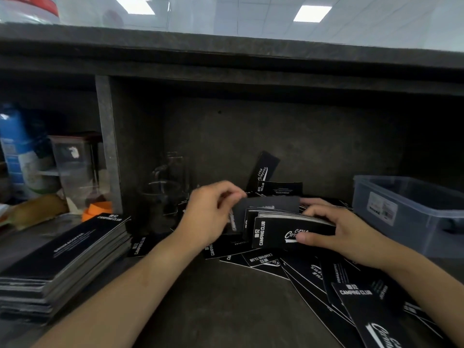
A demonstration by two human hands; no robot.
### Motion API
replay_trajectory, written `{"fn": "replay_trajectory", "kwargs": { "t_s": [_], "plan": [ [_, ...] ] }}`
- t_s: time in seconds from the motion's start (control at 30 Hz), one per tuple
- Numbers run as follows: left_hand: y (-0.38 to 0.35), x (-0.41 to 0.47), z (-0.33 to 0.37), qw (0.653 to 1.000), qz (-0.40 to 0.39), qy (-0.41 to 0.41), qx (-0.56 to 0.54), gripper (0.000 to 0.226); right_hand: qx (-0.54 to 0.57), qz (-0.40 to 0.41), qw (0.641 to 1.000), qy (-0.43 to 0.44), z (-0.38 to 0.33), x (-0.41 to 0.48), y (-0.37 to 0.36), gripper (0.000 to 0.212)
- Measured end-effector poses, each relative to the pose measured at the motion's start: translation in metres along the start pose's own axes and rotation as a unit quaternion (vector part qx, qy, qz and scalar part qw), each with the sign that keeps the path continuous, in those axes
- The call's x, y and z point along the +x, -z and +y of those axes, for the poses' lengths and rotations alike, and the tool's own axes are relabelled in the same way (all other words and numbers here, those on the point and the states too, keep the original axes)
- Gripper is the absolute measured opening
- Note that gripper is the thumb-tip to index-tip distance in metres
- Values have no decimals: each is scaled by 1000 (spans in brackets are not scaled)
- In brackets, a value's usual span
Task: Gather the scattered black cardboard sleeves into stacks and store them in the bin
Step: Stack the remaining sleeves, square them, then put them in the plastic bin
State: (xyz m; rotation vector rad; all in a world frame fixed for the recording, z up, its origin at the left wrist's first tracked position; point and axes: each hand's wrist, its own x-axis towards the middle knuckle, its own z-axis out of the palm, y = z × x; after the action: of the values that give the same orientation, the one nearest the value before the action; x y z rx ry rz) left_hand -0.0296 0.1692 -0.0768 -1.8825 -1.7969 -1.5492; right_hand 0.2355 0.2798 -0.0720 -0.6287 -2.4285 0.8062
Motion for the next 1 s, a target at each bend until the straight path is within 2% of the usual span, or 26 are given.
{"fn": "replay_trajectory", "kwargs": {
  "t_s": [0.07, 0.13, 0.17, 0.23, 0.3, 0.33, 0.4, 0.47, 0.53, 0.67, 0.77, 0.83, 0.9, 1.0],
  "plan": [
    [-10, -6, 4, 989, -109, 53, -78, 24, 6, 6, 1000, -25, 3, 1, 0, 36],
    [-11, -6, 8, 971, -166, 95, -141, 26, 22, 16, 998, -52, 3, 0, 1, 58],
    [-8, -4, 9, 965, -163, 114, -172, 25, 24, 15, 998, -52, 1, -1, 1, 65],
    [0, 1, 5, 964, -101, 137, -206, 30, 19, 1, 999, -35, -4, -3, 2, 75],
    [9, 7, -11, 992, -38, 101, -63, 21, -4, -6, 1000, -6, -9, -4, 3, 68],
    [11, 7, -18, 995, -54, 81, 36, 20, -23, -12, 1000, 8, -10, -4, 3, 61],
    [7, 2, -30, 967, -170, 93, 165, 51, -74, -28, 996, 29, -11, -4, 1, 57],
    [-1, 0, -35, 935, -238, 120, 235, 71, -100, -38, 994, 32, -12, -4, 1, 59],
    [-7, 2, -39, 931, -226, 116, 260, 67, -88, -38, 995, 24, -13, -4, 1, 60],
    [-1, 10, -43, 946, -181, 111, 246, 44, -61, -31, 997, 24, -14, -6, 5, 53],
    [-6, 11, -41, 958, -150, 156, 188, 52, -43, -29, 998, 21, -16, -7, 10, 51],
    [-13, 12, -36, 953, -147, 177, 197, 58, -22, -43, 999, 3, -16, -8, 10, 51],
    [-20, 11, -35, 948, -150, 172, 222, 50, -29, -51, 998, -10, -15, -6, 7, 53],
    [-22, 13, -39, 962, -112, 185, 164, 38, -29, -54, 998, -21, -14, -3, 6, 54]
  ]
}}
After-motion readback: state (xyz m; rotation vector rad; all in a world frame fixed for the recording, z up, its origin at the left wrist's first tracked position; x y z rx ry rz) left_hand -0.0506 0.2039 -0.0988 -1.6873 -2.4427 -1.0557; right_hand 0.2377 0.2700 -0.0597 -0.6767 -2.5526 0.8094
